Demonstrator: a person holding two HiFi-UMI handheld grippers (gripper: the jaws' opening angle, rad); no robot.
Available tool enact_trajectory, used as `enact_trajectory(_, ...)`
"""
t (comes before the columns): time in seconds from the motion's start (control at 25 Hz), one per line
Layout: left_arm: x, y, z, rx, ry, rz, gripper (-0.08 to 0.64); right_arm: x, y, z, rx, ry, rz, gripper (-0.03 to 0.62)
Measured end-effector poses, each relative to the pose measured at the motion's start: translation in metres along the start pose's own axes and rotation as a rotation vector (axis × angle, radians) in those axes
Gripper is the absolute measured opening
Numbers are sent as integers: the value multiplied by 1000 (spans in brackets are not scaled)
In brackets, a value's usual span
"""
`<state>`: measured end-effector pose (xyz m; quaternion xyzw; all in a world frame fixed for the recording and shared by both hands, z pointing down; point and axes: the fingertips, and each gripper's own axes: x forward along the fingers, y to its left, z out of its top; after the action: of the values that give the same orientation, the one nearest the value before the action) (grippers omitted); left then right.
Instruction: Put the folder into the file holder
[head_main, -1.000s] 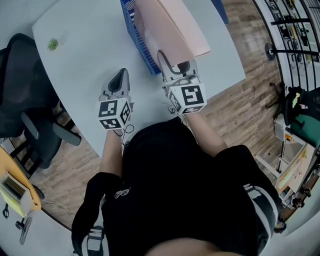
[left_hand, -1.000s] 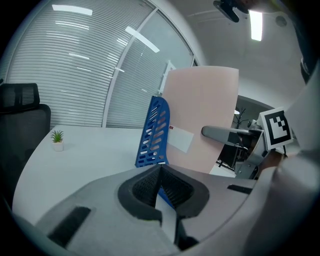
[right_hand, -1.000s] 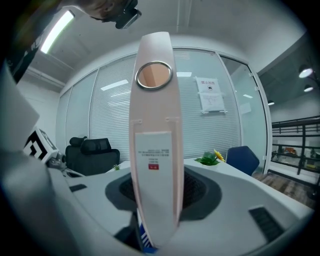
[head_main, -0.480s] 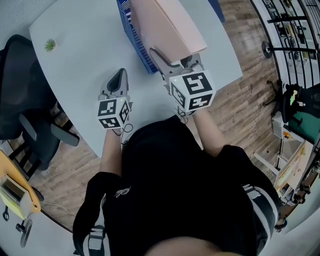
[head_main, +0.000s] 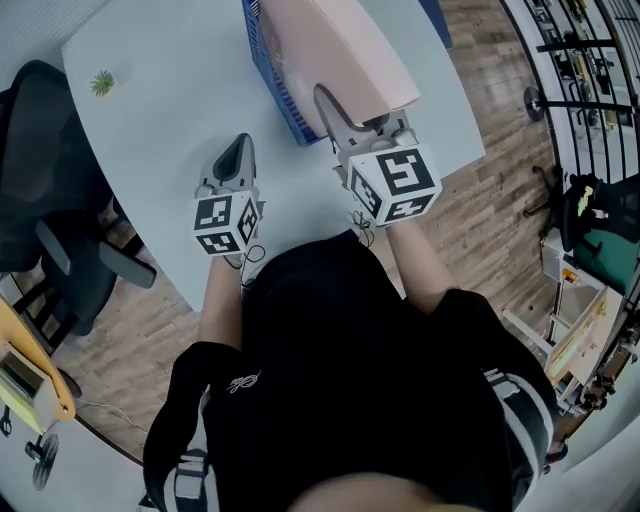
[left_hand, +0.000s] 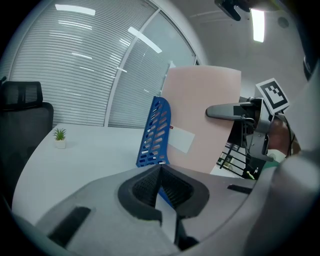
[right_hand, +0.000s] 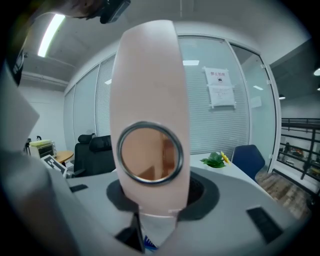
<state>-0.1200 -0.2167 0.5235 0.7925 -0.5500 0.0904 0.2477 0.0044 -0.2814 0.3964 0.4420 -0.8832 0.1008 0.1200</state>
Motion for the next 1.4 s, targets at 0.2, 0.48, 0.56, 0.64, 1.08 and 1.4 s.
enact_trajectory(0.2,-1,4,3,1,-9,8,6,-8,1,3,1,-85,-41,143)
enact_trajectory(0.48,0,0,4,11,-13,9,6,-13,-9,3,78,-148,-91,143)
enact_trajectory(0.56,1,-1,4,12,-12,8,6,-12,-8,0,80,-144,-94,144)
enact_trajectory(0.64,1,0,4,12,-11,8,6,-10,-7,-4,82,-139,-98,144)
enact_trajectory(1.08,1,4,-1,7,-2,12,6,-1,-5,-23,75,-115,-105,144)
enact_trajectory(1.4,2,7,-6,0,10,17,6,8,-5,-46,71,-59,-96,149)
